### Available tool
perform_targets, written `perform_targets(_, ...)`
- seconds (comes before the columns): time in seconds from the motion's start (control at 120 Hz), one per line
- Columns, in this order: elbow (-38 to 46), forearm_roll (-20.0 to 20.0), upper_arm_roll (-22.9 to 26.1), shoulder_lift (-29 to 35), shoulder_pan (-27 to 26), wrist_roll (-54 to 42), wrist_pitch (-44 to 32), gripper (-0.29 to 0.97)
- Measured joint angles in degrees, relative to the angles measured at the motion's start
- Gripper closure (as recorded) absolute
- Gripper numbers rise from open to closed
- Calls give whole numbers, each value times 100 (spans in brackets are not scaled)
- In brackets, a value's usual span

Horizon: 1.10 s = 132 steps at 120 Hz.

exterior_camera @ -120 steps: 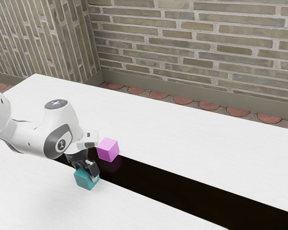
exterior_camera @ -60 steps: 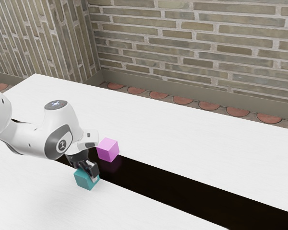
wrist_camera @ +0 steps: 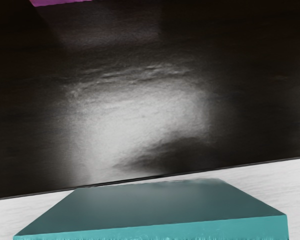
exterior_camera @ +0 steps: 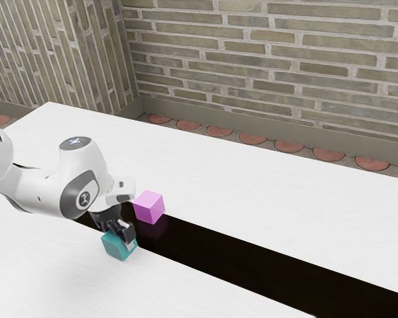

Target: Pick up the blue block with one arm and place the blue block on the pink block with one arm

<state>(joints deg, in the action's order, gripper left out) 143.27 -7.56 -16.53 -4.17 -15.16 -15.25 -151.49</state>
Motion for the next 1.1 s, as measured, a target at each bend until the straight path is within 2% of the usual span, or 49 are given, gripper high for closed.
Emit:
perform_targets(0.233, -3, 46, -52, 313, -17, 66, 145, 35)
perform_targets(0.35, -53, 57, -9, 483, 41, 94, 423, 35)
perform_targets(0.483, -479, 63, -102, 460, -9, 121, 937, 34)
perform_targets(0.667, -1420, 80, -313, 72, -80, 150, 1704, 35)
perform_targets(0.825, -2462, 74, -412, -626, 84, 156, 2269, 35)
perform_targets(1.1, -2989, 16, -377, -868, 21, 92, 2870, 34)
